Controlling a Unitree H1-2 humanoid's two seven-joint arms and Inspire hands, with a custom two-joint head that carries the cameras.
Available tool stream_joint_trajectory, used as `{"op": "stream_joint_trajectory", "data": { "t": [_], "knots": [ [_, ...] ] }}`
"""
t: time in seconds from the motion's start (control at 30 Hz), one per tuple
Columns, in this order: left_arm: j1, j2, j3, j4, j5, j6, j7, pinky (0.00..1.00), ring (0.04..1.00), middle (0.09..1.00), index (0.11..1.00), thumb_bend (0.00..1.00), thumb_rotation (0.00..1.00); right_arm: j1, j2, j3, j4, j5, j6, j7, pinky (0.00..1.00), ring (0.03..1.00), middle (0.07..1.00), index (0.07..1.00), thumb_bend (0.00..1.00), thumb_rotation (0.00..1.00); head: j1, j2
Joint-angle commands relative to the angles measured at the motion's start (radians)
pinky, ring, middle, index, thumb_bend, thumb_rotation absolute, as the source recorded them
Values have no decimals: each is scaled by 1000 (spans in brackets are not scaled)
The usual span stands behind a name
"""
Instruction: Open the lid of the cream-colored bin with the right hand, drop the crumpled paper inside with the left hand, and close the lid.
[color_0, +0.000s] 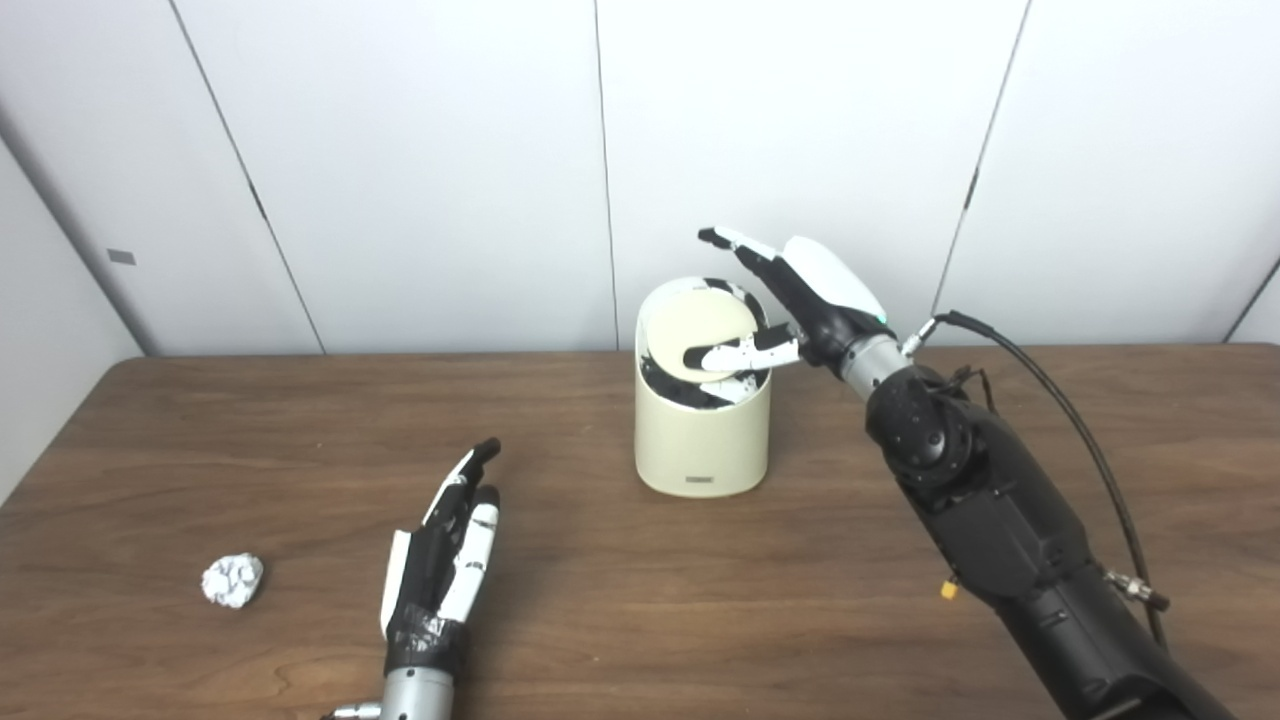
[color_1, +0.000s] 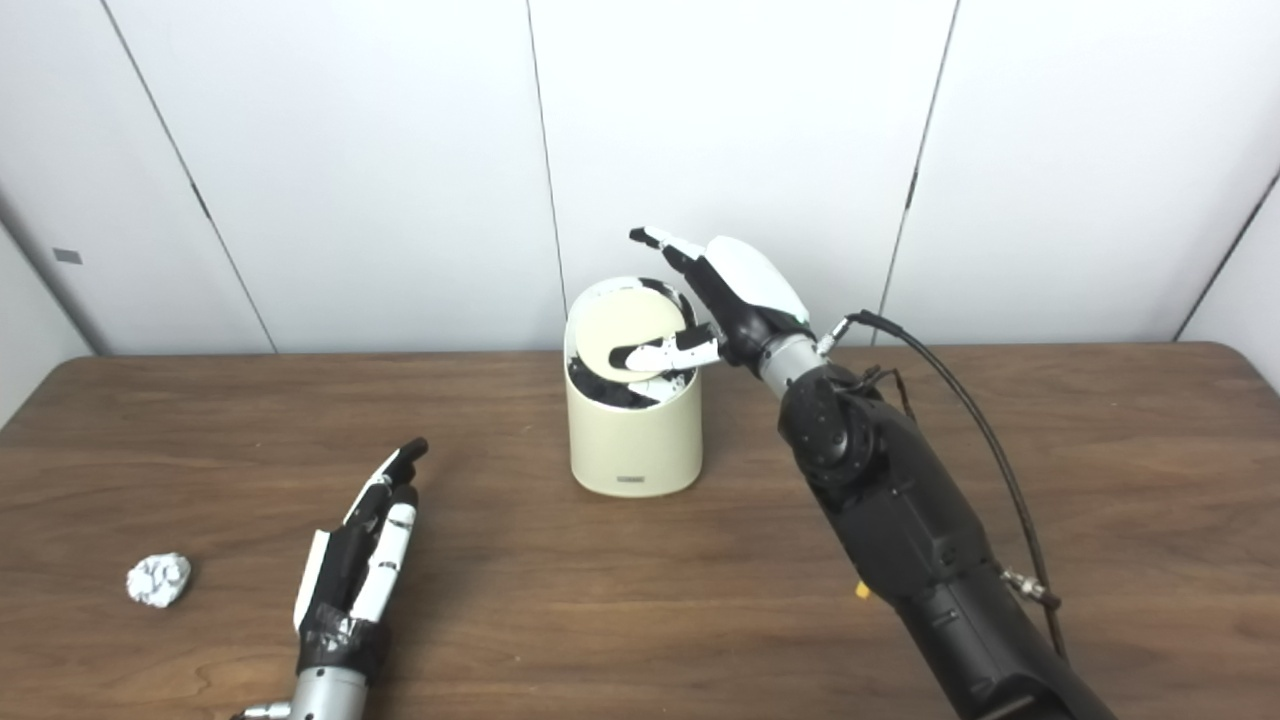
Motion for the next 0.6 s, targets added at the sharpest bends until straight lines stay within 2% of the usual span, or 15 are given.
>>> {"op": "stream_joint_trajectory", "data": {
  "t": [0.0,0.23,0.47,0.57],
  "knots": [
    [28,-20,-10,8,4,2,8,1000,1000,975,887,314,653,-37,12,-14,-50,11,6,3,835,928,926,915,581,507,2,1],
    [28,-27,-14,10,13,15,13,1000,998,968,881,337,637,-40,20,-15,-71,21,16,20,857,928,932,914,507,594,4,1],
    [30,-23,-19,1,46,44,20,1000,1000,978,887,358,652,-45,4,-25,-83,5,63,41,854,931,931,911,435,610,3,1],
    [31,-20,-18,-2,53,49,21,1000,1000,978,896,366,647,-43,-4,-33,-86,5,78,40,864,931,932,910,420,659,0,0]
  ]
}}
